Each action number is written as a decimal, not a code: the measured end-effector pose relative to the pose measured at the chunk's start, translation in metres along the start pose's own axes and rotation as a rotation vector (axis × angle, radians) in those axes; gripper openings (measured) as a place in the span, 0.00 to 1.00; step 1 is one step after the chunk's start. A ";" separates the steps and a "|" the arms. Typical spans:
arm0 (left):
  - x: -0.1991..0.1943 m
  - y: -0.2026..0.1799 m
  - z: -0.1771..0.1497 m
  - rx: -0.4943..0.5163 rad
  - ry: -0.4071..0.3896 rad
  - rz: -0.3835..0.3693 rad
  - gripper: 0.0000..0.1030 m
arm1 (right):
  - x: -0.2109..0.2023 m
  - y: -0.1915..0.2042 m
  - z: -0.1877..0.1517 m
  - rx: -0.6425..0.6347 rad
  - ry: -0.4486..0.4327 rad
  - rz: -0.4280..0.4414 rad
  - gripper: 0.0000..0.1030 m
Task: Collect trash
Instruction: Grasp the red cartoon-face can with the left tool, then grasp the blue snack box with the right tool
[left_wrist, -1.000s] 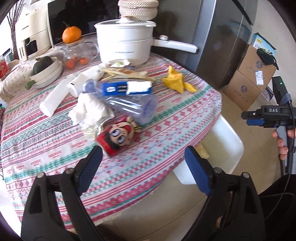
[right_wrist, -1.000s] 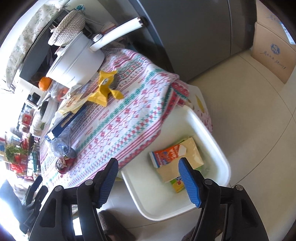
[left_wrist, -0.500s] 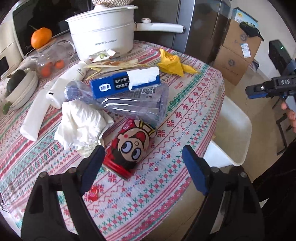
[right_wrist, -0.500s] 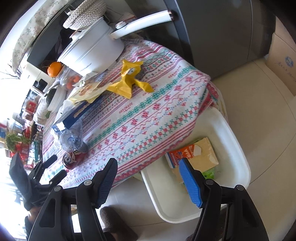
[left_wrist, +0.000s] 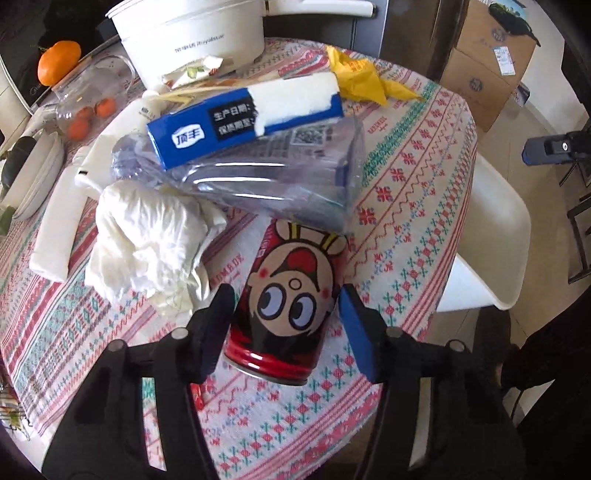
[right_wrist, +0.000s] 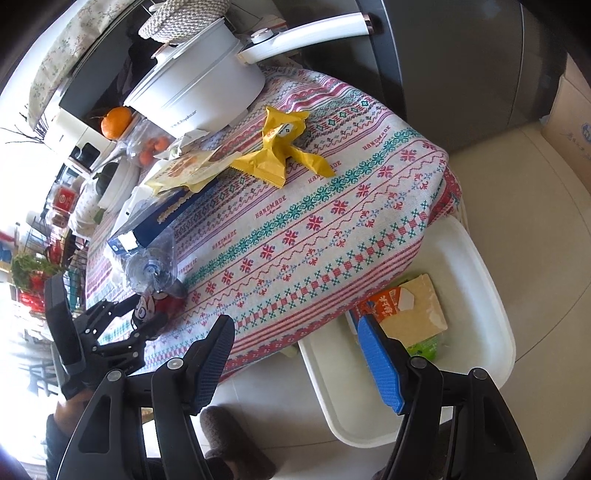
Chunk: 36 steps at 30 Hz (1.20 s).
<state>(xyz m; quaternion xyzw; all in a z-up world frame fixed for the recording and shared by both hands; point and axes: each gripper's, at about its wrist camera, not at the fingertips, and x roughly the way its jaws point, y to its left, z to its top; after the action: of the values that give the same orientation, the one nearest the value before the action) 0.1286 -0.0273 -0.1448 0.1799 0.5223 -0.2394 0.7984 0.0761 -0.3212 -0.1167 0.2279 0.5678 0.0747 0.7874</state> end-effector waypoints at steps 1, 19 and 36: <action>0.000 -0.001 -0.001 -0.010 0.025 0.014 0.58 | 0.000 0.000 0.000 -0.001 0.000 0.000 0.69; 0.007 0.000 -0.019 -0.111 0.126 0.046 0.53 | 0.009 0.020 -0.003 -0.033 0.011 -0.008 0.69; -0.085 0.052 -0.065 -0.415 -0.119 0.012 0.53 | 0.039 0.094 0.034 -0.044 0.035 0.224 0.69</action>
<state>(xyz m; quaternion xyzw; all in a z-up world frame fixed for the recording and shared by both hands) 0.0812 0.0670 -0.0902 0.0003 0.5113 -0.1323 0.8491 0.1343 -0.2319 -0.1003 0.2716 0.5507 0.1787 0.7688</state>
